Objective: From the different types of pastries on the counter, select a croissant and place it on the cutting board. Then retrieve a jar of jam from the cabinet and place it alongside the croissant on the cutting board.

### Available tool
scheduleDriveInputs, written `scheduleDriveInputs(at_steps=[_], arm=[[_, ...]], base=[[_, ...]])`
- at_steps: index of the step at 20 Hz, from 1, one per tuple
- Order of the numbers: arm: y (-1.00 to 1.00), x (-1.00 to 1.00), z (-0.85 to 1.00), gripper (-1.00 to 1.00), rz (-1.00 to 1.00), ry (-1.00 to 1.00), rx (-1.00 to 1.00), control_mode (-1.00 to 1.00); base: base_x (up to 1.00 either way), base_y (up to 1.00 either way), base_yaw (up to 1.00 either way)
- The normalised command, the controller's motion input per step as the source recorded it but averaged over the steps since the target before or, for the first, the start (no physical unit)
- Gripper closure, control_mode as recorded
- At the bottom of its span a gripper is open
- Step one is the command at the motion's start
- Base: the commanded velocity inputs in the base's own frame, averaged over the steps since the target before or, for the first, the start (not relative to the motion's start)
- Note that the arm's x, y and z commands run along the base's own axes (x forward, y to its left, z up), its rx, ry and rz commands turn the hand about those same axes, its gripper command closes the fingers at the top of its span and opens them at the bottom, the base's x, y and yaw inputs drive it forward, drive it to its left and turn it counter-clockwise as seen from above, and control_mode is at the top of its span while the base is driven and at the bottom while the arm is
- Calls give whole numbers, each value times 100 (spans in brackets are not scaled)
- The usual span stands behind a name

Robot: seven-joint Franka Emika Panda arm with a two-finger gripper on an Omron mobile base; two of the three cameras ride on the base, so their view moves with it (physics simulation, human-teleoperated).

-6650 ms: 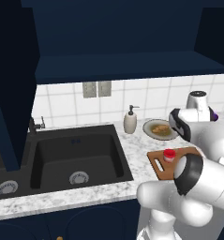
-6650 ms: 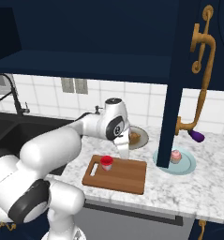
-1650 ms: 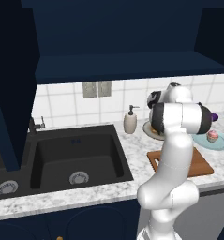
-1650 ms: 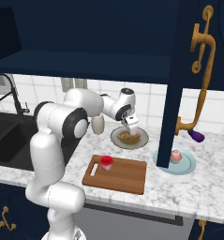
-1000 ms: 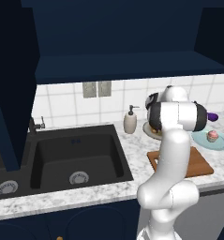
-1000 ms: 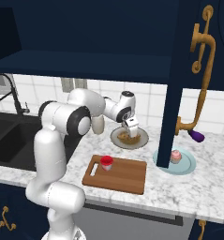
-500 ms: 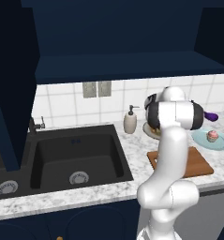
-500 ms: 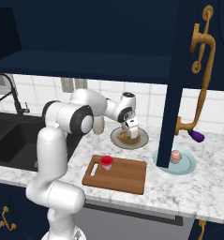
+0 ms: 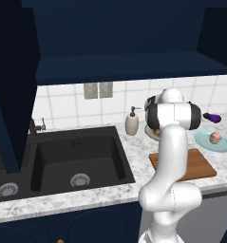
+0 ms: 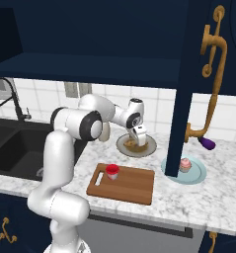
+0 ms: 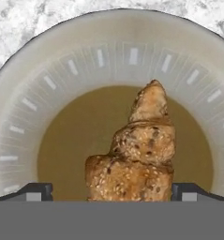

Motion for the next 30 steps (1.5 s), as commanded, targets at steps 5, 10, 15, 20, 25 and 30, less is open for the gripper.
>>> scheduleDriveInputs(at_steps=[5,10,15,20,25,30], arm=[[-11,2,-20,-100,0,9,0,-100],[-6,0,-27,-100,0,14,0,-100],[0,0,-30,100,0,16,0,-100],[-5,0,3,100,0,8,0,-100],[-4,-15,0,100,0,9,0,-100],[0,-54,1,100,0,-1,1,-100]], base=[[0,0,0],[0,0,0],[0,0,0],[0,0,0],[0,0,0],[0,0,0]])
